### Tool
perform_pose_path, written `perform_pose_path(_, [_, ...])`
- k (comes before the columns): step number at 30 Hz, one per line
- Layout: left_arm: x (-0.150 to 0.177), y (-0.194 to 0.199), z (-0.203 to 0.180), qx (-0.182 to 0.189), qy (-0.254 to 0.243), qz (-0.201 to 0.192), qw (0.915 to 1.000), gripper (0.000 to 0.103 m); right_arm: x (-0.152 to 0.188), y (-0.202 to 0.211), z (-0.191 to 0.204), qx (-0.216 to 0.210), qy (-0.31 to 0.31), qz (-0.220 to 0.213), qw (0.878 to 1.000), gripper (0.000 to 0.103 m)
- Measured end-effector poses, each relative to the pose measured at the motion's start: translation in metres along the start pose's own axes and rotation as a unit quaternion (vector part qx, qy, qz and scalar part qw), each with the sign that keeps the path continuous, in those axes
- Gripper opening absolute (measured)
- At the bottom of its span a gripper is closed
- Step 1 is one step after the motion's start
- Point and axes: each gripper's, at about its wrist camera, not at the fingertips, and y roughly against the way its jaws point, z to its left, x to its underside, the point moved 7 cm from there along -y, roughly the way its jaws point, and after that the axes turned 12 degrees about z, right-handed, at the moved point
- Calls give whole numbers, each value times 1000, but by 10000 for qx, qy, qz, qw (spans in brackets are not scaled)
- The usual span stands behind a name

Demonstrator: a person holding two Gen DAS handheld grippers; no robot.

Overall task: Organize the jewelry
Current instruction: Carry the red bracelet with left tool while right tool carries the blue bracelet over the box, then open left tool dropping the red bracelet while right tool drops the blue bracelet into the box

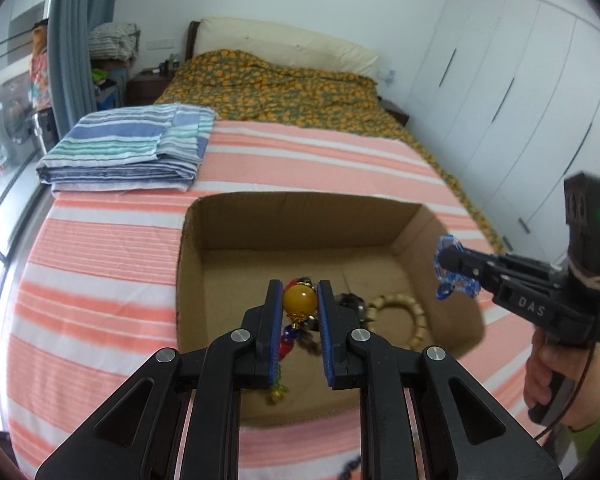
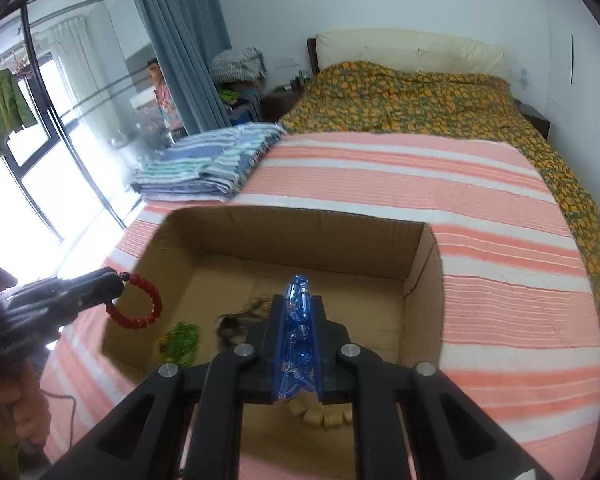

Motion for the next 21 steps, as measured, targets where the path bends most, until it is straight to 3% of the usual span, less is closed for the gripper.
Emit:
perform_pose_path(1, [1,-3,0,-33,-19,21,10000,17,-1,-8,-2,18,-15,77,10000,14])
perform_pose_path(2, [3,-10,0,-136,-12,68,9999,18,0,-15,-4,16,-48,157,9999,27])
perform_pose_path(3, [3,-13,1,-214,11,98,9997,30,1,-19,-6,11,-100,209,9997,53])
perform_pose_path(4, [6,-17,3,-346,67,163,9992,41,3,-21,-8,13,-177,213,9996,60])
perform_pose_path(5, [9,-17,6,-457,145,177,9987,67,6,-17,-9,5,-245,100,9997,60])
perform_pose_path(6, [12,-13,9,-505,187,100,9985,81,9,-11,-10,5,-294,-48,9996,60])
perform_pose_path(11, [48,19,15,-639,164,-312,9973,87,44,26,-6,7,-157,-499,9986,60])
perform_pose_path(15, [91,45,17,-695,145,-481,9963,91,94,59,2,33,62,-725,9973,60])
perform_pose_path(21, [164,60,10,-798,122,-422,9958,94,170,90,10,402,228,-928,9946,60])
